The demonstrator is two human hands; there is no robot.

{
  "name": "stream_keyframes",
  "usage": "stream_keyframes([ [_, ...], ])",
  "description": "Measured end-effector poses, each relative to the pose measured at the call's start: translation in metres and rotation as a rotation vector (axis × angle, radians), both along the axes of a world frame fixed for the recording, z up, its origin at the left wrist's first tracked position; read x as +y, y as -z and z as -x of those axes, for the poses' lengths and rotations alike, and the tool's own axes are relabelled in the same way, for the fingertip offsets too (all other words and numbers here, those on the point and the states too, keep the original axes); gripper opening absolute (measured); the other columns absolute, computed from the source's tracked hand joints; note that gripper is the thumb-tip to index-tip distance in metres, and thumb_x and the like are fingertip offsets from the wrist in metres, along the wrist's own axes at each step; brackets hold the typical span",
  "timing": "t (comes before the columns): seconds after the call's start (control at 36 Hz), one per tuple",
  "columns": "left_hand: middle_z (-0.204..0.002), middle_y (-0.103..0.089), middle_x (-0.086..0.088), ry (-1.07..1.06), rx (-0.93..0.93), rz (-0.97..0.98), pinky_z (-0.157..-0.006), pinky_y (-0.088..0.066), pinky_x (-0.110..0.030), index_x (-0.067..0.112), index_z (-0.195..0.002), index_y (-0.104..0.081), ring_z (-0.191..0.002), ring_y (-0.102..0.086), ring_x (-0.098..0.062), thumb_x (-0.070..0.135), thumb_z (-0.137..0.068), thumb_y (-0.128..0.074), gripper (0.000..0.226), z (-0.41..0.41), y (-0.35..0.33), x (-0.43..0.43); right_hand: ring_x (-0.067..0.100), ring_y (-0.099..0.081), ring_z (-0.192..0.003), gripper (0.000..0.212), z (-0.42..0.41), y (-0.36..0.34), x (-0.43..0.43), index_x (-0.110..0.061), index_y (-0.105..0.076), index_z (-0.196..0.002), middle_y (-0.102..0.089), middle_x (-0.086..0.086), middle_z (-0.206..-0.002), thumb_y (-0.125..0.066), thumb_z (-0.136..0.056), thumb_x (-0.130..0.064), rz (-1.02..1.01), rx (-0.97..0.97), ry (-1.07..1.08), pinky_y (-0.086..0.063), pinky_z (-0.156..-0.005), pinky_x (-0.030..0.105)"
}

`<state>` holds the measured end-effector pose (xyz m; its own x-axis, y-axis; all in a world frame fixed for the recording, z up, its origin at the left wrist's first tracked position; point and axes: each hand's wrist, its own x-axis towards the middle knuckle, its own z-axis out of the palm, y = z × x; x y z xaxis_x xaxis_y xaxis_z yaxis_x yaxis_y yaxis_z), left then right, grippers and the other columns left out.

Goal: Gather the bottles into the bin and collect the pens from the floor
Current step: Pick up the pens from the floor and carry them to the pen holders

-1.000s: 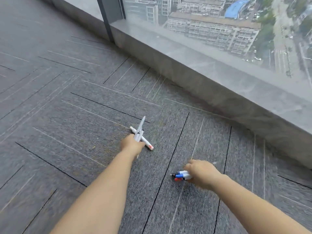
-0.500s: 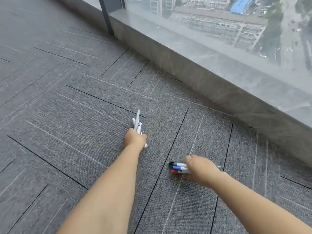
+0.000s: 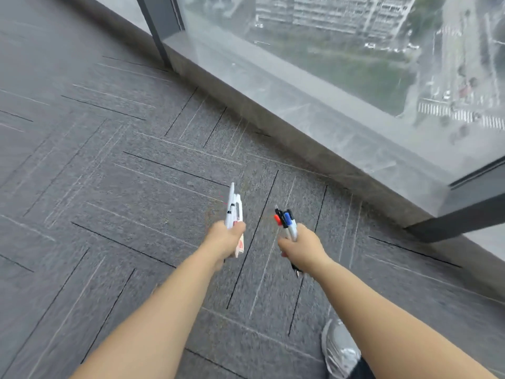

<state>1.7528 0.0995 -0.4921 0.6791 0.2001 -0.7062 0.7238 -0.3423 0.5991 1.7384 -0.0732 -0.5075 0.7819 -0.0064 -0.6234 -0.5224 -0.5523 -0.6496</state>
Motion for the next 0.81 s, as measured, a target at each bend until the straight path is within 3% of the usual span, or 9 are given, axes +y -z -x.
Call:
stream_keyframes([
  [0.06,-0.071,-0.05,-0.006,0.038,0.063,0.055,-0.048,-0.033,-0.021,0.006,-0.104,-0.053,-0.057,-0.044,-0.017,0.022,-0.092,-0.049,0.02,0.025,-0.049,-0.012,0.021,-0.058,-0.068,0.01,0.019,-0.053,-0.007,-0.016,-0.044,-0.087,-0.056,0.005,-0.078,-0.053,-0.089,-0.014,-0.097,0.032,0.108,-0.05,-0.064,0.035],
  [0.14,-0.072,-0.047,-0.006,0.123,0.122,0.109,-0.053,-0.035,-0.024,0.01,-0.099,-0.052,-0.061,-0.044,-0.019,0.022,-0.09,-0.052,0.015,0.054,-0.124,-0.026,0.015,-0.053,-0.062,0.01,0.041,-0.138,-0.021,-0.016,-0.044,-0.086,-0.055,0.005,-0.075,-0.051,-0.086,-0.009,-0.151,0.039,0.194,-0.045,-0.06,0.029],
  [0.33,-0.081,-0.049,-0.004,0.358,0.001,0.163,-0.071,-0.038,-0.032,0.014,-0.104,-0.05,-0.075,-0.046,-0.021,0.026,-0.09,-0.05,0.019,0.097,-0.309,-0.066,0.019,-0.049,-0.068,0.012,0.111,-0.328,-0.042,-0.013,-0.047,-0.097,-0.051,0.006,-0.084,-0.053,-0.087,-0.016,-0.071,-0.082,0.474,-0.042,-0.055,0.028],
  [0.39,-0.075,-0.049,-0.006,0.416,-0.041,0.197,-0.065,-0.039,-0.031,0.012,-0.098,-0.047,-0.067,-0.046,-0.021,0.019,-0.09,-0.047,0.01,0.114,-0.358,-0.077,0.02,-0.05,-0.07,0.011,0.141,-0.377,-0.051,-0.013,-0.048,-0.096,-0.051,0.005,-0.083,-0.052,-0.087,-0.016,-0.076,-0.124,0.576,-0.042,-0.054,0.028],
  [0.5,-0.068,-0.052,-0.009,0.473,-0.081,0.329,-0.051,-0.043,-0.028,0.009,-0.093,-0.042,-0.056,-0.05,-0.017,0.004,-0.093,-0.043,0.005,0.149,-0.449,-0.113,0.021,-0.05,-0.074,0.01,0.2,-0.467,-0.083,-0.012,-0.05,-0.095,-0.053,0.007,-0.085,-0.053,-0.087,-0.017,-0.1,-0.23,0.717,-0.045,-0.069,0.035],
  [0.61,-0.062,-0.048,-0.006,0.648,-0.124,0.351,-0.042,-0.039,-0.022,0.007,-0.092,-0.044,-0.047,-0.045,-0.014,0.009,-0.094,-0.051,0.008,0.193,-0.52,-0.181,0.016,-0.05,-0.066,0.005,0.263,-0.549,-0.129,-0.013,-0.051,-0.093,-0.052,0.005,-0.078,-0.055,-0.091,-0.014,-0.089,-0.322,0.878,-0.048,-0.064,0.034],
  [0.69,-0.055,-0.046,-0.006,0.853,-0.204,0.323,-0.035,-0.032,-0.017,0.009,-0.085,-0.046,-0.033,-0.042,-0.011,0.022,-0.093,-0.056,0.018,0.24,-0.559,-0.238,0.022,-0.053,-0.071,0.002,0.324,-0.592,-0.164,-0.013,-0.054,-0.086,-0.054,0.01,-0.081,-0.056,-0.087,-0.014,-0.011,-0.372,0.945,-0.046,-0.067,0.033],
  [0.75,-0.053,-0.046,-0.004,0.989,-0.247,0.35,-0.036,-0.032,-0.02,0.011,-0.085,-0.046,-0.036,-0.044,-0.012,0.027,-0.093,-0.055,0.02,0.279,-0.578,-0.272,0.021,-0.05,-0.07,0.016,0.371,-0.612,-0.186,-0.015,-0.05,-0.072,-0.051,0.01,-0.072,-0.056,-0.086,-0.01,0.048,-0.424,1.024,-0.04,-0.064,0.031],
  [0.81,-0.055,-0.048,-0.004,1.075,-0.257,0.343,-0.038,-0.035,-0.022,0.011,-0.086,-0.047,-0.043,-0.046,-0.014,0.028,-0.093,-0.055,0.02,0.321,-0.593,-0.301,0.021,-0.05,-0.07,0.016,0.422,-0.628,-0.204,-0.016,-0.051,-0.072,-0.052,0.008,-0.07,-0.057,-0.085,-0.01,0.084,-0.449,1.138,-0.039,-0.063,0.029],
])
